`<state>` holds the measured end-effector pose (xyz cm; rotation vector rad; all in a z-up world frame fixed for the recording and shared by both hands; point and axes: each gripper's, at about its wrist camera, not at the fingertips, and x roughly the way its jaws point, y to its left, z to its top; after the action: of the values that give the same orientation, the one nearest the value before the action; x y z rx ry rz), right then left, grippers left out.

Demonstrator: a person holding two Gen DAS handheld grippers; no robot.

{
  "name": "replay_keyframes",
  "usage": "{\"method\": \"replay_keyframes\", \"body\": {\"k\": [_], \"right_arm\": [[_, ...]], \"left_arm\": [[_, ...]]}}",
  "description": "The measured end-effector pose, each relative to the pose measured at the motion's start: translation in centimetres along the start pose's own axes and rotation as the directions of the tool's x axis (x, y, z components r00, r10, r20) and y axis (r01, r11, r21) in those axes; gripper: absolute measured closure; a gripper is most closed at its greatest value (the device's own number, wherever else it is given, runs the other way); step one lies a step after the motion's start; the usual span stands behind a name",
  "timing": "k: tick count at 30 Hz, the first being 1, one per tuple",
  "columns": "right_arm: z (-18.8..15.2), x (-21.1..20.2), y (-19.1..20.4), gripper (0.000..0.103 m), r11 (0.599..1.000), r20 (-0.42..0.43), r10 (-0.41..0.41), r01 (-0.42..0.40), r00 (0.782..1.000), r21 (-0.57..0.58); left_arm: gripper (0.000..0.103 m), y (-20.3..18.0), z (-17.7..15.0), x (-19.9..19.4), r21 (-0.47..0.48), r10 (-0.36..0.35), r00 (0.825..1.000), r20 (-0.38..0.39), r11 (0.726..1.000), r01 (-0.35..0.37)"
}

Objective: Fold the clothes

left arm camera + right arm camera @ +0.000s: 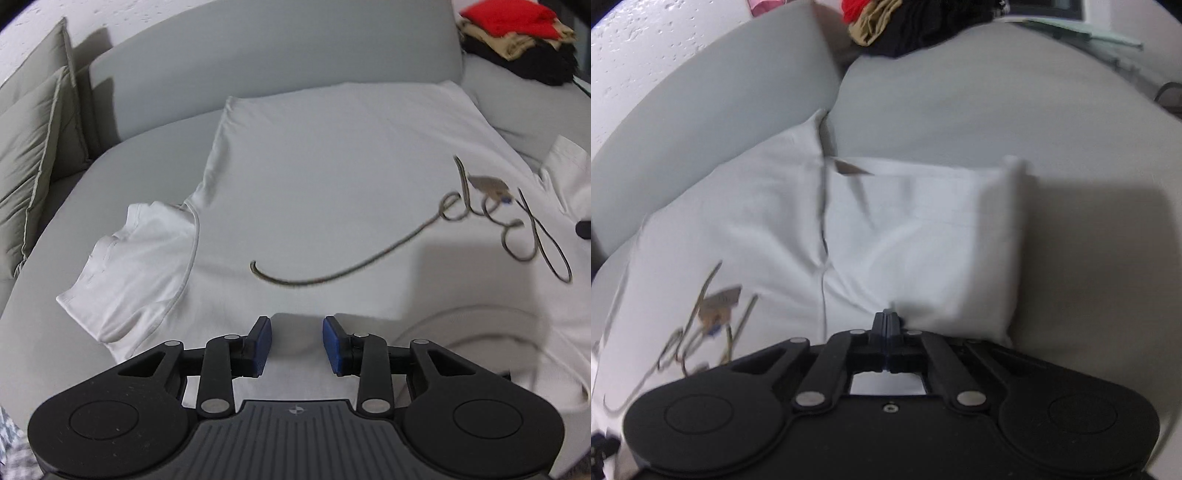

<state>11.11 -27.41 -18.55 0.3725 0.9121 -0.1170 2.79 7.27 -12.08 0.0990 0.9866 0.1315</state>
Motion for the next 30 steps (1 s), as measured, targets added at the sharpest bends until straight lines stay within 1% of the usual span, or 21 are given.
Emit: {"method": "replay_keyframes", "body": {"k": [1, 3, 5, 6, 7, 9, 10, 12, 13, 14, 16, 18, 19, 21, 24, 25, 26, 27, 28, 29, 30], "right_arm": [[0.0, -0.2, -0.5, 0.103, 1.000, -0.001, 0.003, -0.003, 1.000, -0.002], [0.0, -1.1, 0.0, 0.103, 0.999, 0.003, -0.035, 0.035, 0.999, 0.013], [0.2, -2.1, 0.2, 0.103, 0.999, -0.020, -0.026, 0.026, 0.999, 0.041], [0.5, -3.1, 0.4, 0.101, 0.998, -0.036, 0.007, -0.005, 0.999, 0.063], [0.9, -4.1, 0.5, 0.095, 0.996, -0.051, 0.040, -0.035, 0.998, 0.086], [2.0, -7.0, 1.4, 0.094, 0.988, -0.059, 0.126, -0.120, 0.990, 0.098], [2.7, -8.7, 2.1, 0.094, 0.982, -0.054, 0.174, -0.169, 0.983, 0.089], [4.4, -12.8, 3.8, 0.085, 0.968, -0.016, 0.248, -0.247, 0.969, 0.036], [5.4, -14.7, 4.4, 0.075, 0.958, 0.004, 0.288, -0.288, 0.958, 0.019], [6.4, -16.5, 5.1, 0.070, 0.945, 0.023, 0.326, -0.326, 0.945, 0.001], [8.3, -18.9, 6.1, 0.068, 0.925, 0.059, 0.380, -0.379, 0.923, -0.030], [9.7, -19.5, 6.8, 0.063, 0.914, 0.078, 0.406, -0.403, 0.911, -0.045], [10.4, -19.6, 7.2, 0.059, 0.909, 0.086, 0.416, -0.413, 0.905, -0.051], [11.4, -18.0, 7.9, 0.056, 0.910, 0.091, 0.414, -0.412, 0.906, -0.042], [11.9, -13.3, 8.4, 0.055, 0.911, 0.074, 0.409, -0.411, 0.909, 0.018], [11.6, -11.7, 8.2, 0.056, 0.912, 0.073, 0.406, -0.409, 0.911, 0.024], [11.3, -10.0, 8.0, 0.062, 0.915, 0.071, 0.401, -0.403, 0.913, 0.027], [10.8, -8.2, 7.9, 0.071, 0.925, 0.063, 0.377, -0.379, 0.924, 0.013], [10.5, -6.0, 7.8, 0.090, 0.939, 0.049, 0.343, -0.344, 0.938, -0.001], [10.2, -3.3, 7.4, 0.093, 0.952, 0.020, 0.305, -0.305, 0.952, 0.008], [9.8, -0.7, 7.1, 0.093, 0.962, -0.011, 0.273, -0.273, 0.962, 0.020]], "left_arm": [[0.068, 0.6, -0.1, -0.2, -0.009, -0.008, 1.000, -0.006, 1.000, 0.008], [0.067, 1.9, -0.2, -0.7, -0.028, -0.023, 1.000, -0.017, 0.999, 0.023], [0.074, 2.9, 0.0, -1.8, -0.027, -0.016, 1.000, -0.011, 1.000, 0.015], [0.076, 3.5, 0.4, -3.0, -0.033, -0.025, 1.000, 0.015, 0.999, 0.026], [0.076, 4.2, 0.8, -4.2, -0.040, -0.037, 0.998, 0.044, 0.998, 0.039], [0.075, 5.0, 1.9, -7.2, -0.028, -0.048, 0.991, 0.126, 0.998, 0.052], [0.075, 5.8, 2.7, -8.9, -0.035, -0.071, 0.982, 0.173, 0.996, 0.078], [0.073, 7.2, 4.3, -12.0, -0.046, -0.108, 0.957, 0.268, 0.991, 0.125], [0.073, 7.8, 5.2, -13.5, -0.049, -0.119, 0.942, 0.314, 0.989, 0.141], [0.073, 8.5, 5.9, -14.7, -0.050, -0.125, 0.926, 0.355, 0.987, 0.152], [0.071, 9.4, 7.3, -16.0, -0.045, -0.136, 0.900, 0.413, 0.985, 0.169], [0.070, 9.7, 8.8, -15.7, -0.038, -0.145, 0.889, 0.435, 0.983, 0.180], [0.070, 9.6, 9.6, -14.7, -0.042, -0.137, 0.895, 0.425, 0.984, 0.170], [0.071, 9.4, 10.9, -12.2, -0.050, -0.120, 0.911, 0.394, 0.987, 0.152], [0.071, 9.2, 11.8, -7.4, -0.058, -0.113, 0.944, 0.309, 0.989, 0.137], [0.071, 8.9, 11.9, -5.6, -0.050, -0.102, 0.952, 0.288, 0.991, 0.121], [0.071, 8.5, 11.9, -3.7, -0.049, -0.085, 0.959, 0.269, 0.994, 0.102], [0.071, 8.1, 11.9, -1.6, -0.048, -0.072, 0.965, 0.250, 0.995, 0.087], [0.072, 7.9, 11.9, 0.5, -0.059, -0.079, 0.972, 0.221, 0.994, 0.094], [0.073, 7.7, 12.0, 2.6, -0.073, -0.089, 0.978, 0.191, 0.992, 0.105], [0.075, 7.5, 12.0, 4.7, -0.087, -0.100, 0.982, 0.160, 0.990, 0.115]]}}
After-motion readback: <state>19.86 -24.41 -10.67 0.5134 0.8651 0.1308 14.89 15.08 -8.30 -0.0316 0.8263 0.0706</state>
